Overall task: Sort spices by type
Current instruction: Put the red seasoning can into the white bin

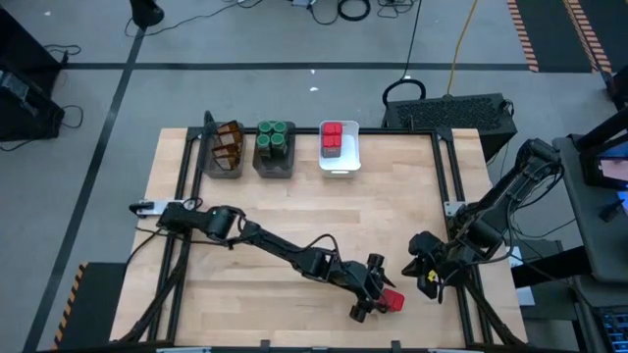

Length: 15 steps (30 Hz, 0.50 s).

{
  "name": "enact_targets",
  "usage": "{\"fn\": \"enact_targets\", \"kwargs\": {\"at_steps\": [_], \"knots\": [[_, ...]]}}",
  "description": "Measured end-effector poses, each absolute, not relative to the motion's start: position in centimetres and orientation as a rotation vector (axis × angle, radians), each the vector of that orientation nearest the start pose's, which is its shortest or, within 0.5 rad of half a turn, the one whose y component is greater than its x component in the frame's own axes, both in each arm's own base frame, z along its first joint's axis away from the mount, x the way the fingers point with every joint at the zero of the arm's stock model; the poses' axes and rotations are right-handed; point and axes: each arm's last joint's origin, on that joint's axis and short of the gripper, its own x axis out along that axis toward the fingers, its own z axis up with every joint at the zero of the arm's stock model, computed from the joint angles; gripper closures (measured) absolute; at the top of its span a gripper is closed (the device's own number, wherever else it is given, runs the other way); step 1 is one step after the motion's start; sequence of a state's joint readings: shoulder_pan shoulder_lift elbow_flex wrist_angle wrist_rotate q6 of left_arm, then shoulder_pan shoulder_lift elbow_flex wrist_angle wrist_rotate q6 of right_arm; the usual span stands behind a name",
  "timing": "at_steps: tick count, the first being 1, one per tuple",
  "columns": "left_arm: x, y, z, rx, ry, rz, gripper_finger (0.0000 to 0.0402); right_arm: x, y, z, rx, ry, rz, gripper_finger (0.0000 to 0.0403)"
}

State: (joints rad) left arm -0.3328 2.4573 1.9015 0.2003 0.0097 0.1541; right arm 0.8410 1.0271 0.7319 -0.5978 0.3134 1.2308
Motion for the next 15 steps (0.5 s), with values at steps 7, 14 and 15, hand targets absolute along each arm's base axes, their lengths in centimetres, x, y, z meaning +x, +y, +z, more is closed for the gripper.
{"fn": "enact_targets", "kwargs": {"at_steps": [7, 14, 15], "knots": [[52.28, -18.25, 15.54, 0.170, 0.369, -0.365, 0.0130, 13.67, 13.94, 24.13, 0.654, 0.909, -0.036, 0.0403], [52.21, -18.18, 15.33, 0.171, 0.393, -0.371, 0.0130, 13.70, 13.95, 24.16, 0.670, 0.905, -0.042, 0.0403], [52.21, -18.18, 15.25, 0.171, 0.395, -0.373, 0.0130, 13.70, 13.95, 24.16, 0.670, 0.905, -0.042, 0.0403]]}}
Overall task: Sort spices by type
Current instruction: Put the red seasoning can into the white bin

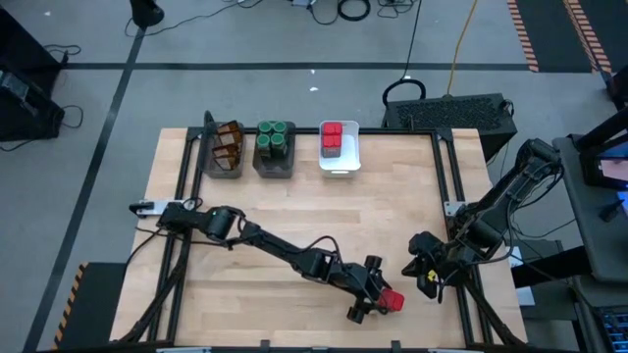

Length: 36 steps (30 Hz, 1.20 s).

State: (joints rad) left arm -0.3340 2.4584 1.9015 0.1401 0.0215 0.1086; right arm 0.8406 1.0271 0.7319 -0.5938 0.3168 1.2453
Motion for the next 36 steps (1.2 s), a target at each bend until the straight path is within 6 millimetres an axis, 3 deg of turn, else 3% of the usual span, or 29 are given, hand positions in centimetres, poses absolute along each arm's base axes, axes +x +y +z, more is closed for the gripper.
{"fn": "enact_targets", "kwargs": {"at_steps": [23, 36], "knots": [[52.5, -18.0, 14.0, 0.144, 0.402, -0.356, 0.0130, 13.7, 14.0, 24.2, 0.676, 0.901, -0.043, 0.0403], [52.6, -18.2, 14.6, 0.155, 0.361, -0.348, 0.0130, 13.7, 13.9, 24.2, 0.641, 0.904, -0.031, 0.0403]]}}
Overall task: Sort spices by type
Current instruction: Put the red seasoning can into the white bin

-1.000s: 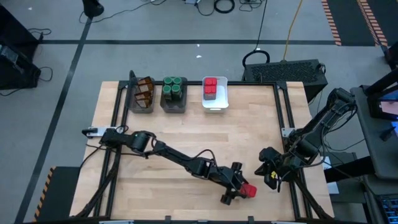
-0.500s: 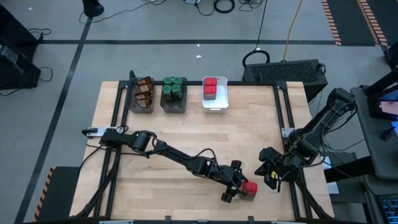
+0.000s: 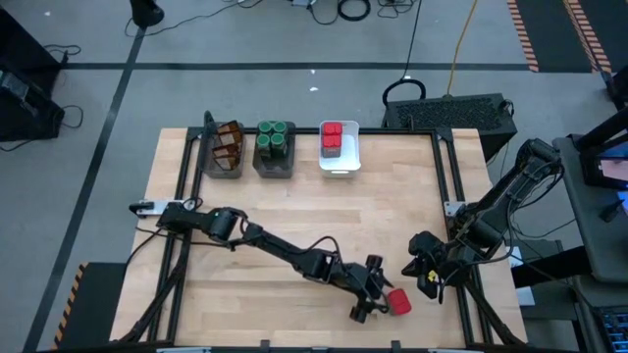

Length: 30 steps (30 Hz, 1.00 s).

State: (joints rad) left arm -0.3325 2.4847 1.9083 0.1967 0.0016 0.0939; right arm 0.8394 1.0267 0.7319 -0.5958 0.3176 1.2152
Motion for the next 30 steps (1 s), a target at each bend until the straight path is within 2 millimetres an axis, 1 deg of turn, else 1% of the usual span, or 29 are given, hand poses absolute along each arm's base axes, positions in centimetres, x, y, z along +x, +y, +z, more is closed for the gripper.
{"fn": "enact_targets", "kwargs": {"at_steps": [9, 12, 14, 16, 19, 21, 24, 27, 30], "knots": [[52.7, -18.0, 14.6, 0.146, 0.365, -0.341, 0.0130, 13.7, 13.9, 24.2, 0.635, 0.903, -0.028, 0.0403], [52.7, -17.9, 14.9, 0.152, 0.361, -0.327, 0.0130, 13.7, 14.0, 24.2, 0.679, 0.916, -0.030, 0.0403], [52.7, -17.9, 15.1, 0.154, 0.356, -0.327, 0.0130, 13.4, 14.6, 24.3, 0.724, 0.955, 0.030, 0.0403], [52.7, -17.9, 15.3, 0.153, 0.352, -0.327, 0.0130, 12.9, 15.7, 24.5, 0.754, 0.986, 0.129, 0.0403], [52.7, -17.6, 15.2, 0.153, 0.373, -0.334, 0.0130, 12.1, 17.6, 24.5, 0.755, 0.992, 0.237, 0.0403], [52.8, -17.2, 15.1, 0.145, 0.381, -0.352, 0.0130, 11.9, 18.9, 24.0, 0.744, 1.007, 0.273, 0.0403], [53.1, -16.4, 15.1, 0.135, 0.380, -0.375, 0.0130, 11.8, 20.5, 22.3, 0.682, 1.058, 0.264, 0.0403], [53.2, -15.8, 15.1, 0.125, 0.381, -0.396, 0.0130, 12.1, 21.4, 20.1, 0.608, 1.115, 0.207, 0.0403], [53.4, -15.2, 15.1, 0.113, 0.381, -0.427, 0.0130, 12.6, 22.2, 18.7, 0.581, 1.133, 0.181, 0.0403]]}}
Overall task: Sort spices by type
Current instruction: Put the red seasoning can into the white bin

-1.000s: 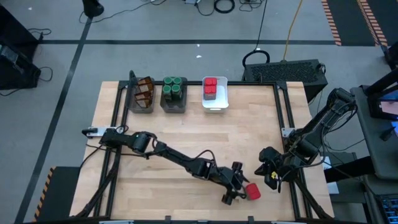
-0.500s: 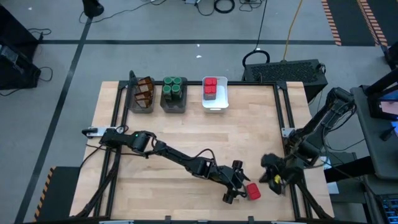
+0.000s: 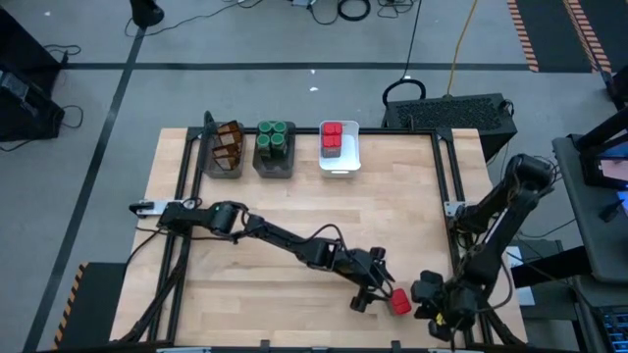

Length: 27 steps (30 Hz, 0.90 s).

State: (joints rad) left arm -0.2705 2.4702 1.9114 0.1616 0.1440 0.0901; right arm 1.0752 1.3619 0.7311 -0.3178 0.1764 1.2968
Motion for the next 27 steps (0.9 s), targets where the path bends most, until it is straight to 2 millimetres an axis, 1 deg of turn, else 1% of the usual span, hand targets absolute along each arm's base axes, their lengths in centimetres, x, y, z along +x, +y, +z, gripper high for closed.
{"fn": "enact_targets", "kwargs": {"at_steps": [4, 9, 14, 21, 27], "knots": [[53.4, -15.0, 15.1, 0.095, 0.384, -0.470, 0.0130, 13.0, 23.1, 17.6, 0.577, 1.132, 0.185, 0.0403], [53.3, -14.8, 14.9, 0.094, 0.412, -0.475, 0.0130, 13.5, 23.9, 16.4, 0.584, 1.127, 0.182, 0.0403], [53.4, -14.3, 14.8, 0.092, 0.426, -0.467, 0.0130, 13.6, 24.0, 15.3, 0.573, 1.154, 0.130, 0.0403], [53.5, -14.1, 14.8, 0.095, 0.426, -0.449, 0.0130, 13.7, 23.8, 15.1, 0.568, 1.159, 0.114, 0.0403], [53.2, -15.1, 14.8, 0.107, 0.427, -0.438, 0.0124, 14.1, 23.4, 15.0, 0.561, 1.154, 0.087, 0.0403]]}}
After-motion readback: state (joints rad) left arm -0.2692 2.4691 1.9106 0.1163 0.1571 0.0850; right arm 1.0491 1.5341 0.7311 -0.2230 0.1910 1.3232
